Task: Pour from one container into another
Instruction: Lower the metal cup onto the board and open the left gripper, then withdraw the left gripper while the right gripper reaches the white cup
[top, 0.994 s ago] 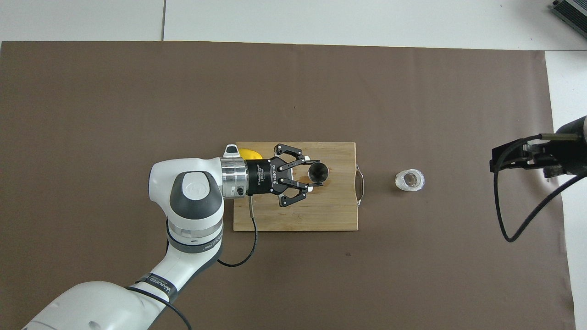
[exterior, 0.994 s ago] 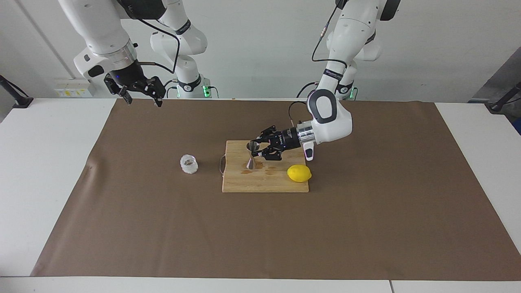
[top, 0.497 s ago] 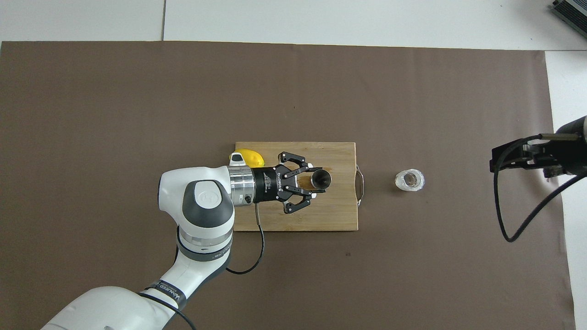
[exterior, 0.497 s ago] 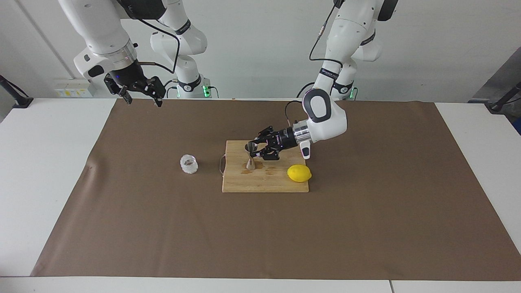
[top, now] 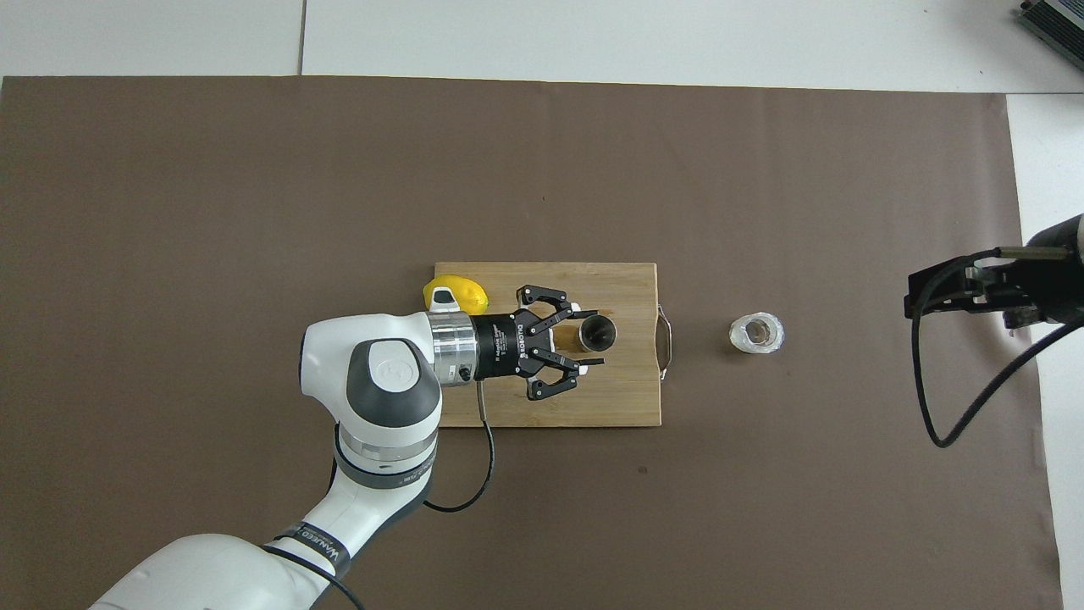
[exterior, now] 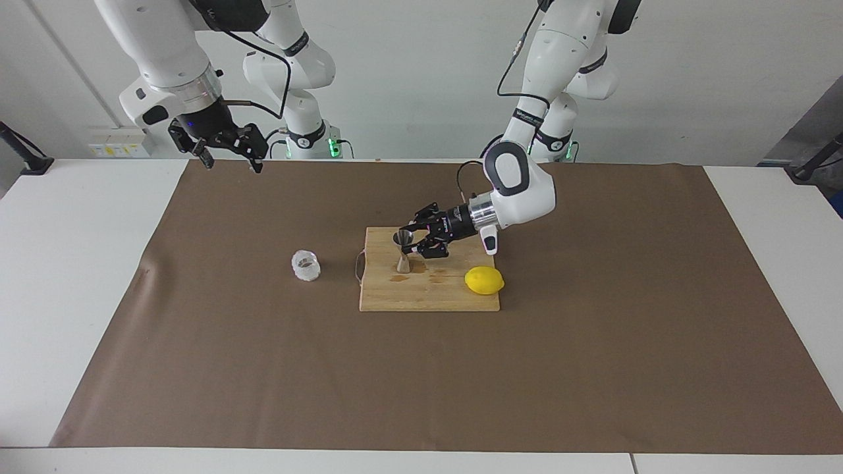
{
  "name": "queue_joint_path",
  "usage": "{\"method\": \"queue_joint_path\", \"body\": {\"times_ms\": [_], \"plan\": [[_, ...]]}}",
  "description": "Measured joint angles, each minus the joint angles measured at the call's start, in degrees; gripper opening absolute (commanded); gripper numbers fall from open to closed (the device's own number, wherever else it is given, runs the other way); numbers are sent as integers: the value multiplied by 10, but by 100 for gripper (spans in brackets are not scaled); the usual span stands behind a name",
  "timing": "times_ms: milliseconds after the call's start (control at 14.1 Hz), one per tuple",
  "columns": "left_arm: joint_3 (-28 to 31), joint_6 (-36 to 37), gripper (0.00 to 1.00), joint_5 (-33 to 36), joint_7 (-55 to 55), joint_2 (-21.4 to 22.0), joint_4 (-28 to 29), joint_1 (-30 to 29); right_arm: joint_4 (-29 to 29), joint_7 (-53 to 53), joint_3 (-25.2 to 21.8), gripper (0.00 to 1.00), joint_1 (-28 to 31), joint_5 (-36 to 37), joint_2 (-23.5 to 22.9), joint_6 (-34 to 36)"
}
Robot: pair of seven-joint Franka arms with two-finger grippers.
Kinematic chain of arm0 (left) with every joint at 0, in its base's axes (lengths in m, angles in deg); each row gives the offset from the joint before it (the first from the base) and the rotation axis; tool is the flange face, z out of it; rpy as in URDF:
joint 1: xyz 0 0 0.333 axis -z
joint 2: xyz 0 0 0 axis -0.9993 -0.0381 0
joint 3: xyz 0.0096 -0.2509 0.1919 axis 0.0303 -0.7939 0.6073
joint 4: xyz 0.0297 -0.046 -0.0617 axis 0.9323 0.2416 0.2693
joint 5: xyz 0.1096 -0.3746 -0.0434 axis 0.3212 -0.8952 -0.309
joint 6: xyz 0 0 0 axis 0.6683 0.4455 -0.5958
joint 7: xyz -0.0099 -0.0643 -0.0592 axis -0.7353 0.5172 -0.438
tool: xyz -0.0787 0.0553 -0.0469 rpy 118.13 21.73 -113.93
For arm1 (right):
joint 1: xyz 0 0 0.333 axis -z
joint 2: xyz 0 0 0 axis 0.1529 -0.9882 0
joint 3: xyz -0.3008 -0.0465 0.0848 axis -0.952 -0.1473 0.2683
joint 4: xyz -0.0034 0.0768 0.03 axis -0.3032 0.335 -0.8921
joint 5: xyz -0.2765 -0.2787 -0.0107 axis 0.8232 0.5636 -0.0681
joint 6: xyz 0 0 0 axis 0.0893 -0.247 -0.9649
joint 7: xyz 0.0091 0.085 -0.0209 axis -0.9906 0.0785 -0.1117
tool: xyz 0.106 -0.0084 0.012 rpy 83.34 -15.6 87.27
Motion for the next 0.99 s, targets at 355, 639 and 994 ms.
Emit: {"method": "queue_joint_path", "body": {"times_ms": [355, 639, 994], "plan": [[5, 2, 100, 3, 1, 1, -12, -3, 0, 0, 0, 100, 0, 0, 0, 0], [12, 67, 100, 149, 4, 17, -39, -36, 0, 0, -1, 100, 4, 0, 0, -1], [18, 191, 100, 398, 5, 82, -72, -113, 9, 36, 1, 100, 4, 0, 1, -26]]}}
